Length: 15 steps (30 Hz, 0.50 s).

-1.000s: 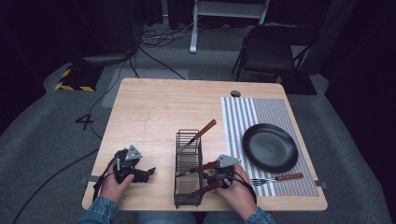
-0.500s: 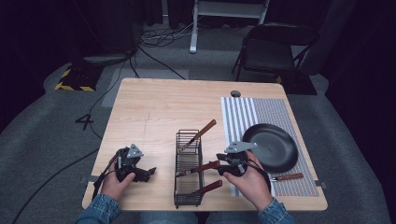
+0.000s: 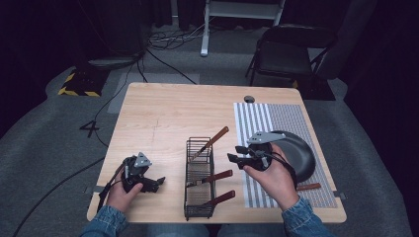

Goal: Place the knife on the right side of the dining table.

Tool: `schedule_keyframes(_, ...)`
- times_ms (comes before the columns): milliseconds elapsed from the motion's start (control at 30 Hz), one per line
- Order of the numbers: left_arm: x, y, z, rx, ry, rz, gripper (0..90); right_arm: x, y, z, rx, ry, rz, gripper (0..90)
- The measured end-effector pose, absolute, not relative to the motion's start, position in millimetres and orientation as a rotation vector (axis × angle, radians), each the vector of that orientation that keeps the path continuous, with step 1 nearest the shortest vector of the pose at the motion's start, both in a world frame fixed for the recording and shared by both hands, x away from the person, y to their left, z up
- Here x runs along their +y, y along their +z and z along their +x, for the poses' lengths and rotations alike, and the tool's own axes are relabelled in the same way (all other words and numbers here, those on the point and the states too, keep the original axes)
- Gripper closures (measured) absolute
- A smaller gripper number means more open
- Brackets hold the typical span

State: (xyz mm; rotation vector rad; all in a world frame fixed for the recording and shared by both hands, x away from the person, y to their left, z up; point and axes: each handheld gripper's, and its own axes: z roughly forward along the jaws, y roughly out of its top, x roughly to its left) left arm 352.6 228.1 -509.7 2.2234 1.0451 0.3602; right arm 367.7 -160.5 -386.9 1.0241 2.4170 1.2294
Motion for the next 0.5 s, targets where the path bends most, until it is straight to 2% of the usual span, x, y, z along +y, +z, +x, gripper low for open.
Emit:
schedule_keyframes(133,228,-510,353,1.044,0.36,2.224,0.2,-158,-376,373,2.405,1.228,1.004,51.6)
schedule_keyframes(500,228,-510,353,1.044,0.361,2.224,0.2,-147,-355,394,2.391,1.264,1.004,50.8)
